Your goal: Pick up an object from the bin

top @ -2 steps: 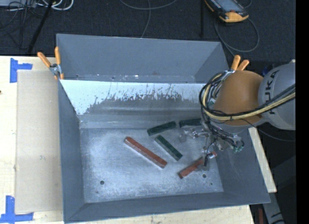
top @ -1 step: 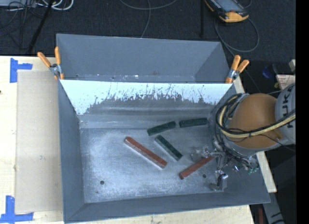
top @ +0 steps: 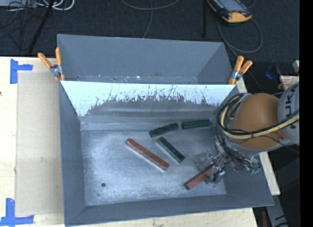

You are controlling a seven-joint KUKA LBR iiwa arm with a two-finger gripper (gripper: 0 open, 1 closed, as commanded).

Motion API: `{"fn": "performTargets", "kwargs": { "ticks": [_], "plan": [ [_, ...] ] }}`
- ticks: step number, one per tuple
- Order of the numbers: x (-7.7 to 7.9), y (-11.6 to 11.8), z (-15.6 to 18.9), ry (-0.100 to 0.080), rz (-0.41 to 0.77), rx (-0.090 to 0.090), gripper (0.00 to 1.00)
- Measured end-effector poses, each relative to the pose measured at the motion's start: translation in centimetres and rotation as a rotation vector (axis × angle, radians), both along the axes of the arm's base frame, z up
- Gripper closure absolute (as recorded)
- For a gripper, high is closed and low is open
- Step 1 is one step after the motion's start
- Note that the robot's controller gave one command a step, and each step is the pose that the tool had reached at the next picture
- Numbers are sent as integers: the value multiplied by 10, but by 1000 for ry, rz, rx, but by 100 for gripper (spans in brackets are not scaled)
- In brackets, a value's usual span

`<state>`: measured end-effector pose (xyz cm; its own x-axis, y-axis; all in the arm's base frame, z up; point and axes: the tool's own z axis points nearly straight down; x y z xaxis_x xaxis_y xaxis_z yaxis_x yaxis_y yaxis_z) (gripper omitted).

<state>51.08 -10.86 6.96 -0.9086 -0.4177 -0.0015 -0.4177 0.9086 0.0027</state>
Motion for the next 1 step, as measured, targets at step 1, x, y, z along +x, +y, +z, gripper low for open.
{"fn": "performTargets", "kwargs": {
  "ticks": [1],
  "plan": [
    [-3,23,166,-9,21,-4,100]
  ]
}}
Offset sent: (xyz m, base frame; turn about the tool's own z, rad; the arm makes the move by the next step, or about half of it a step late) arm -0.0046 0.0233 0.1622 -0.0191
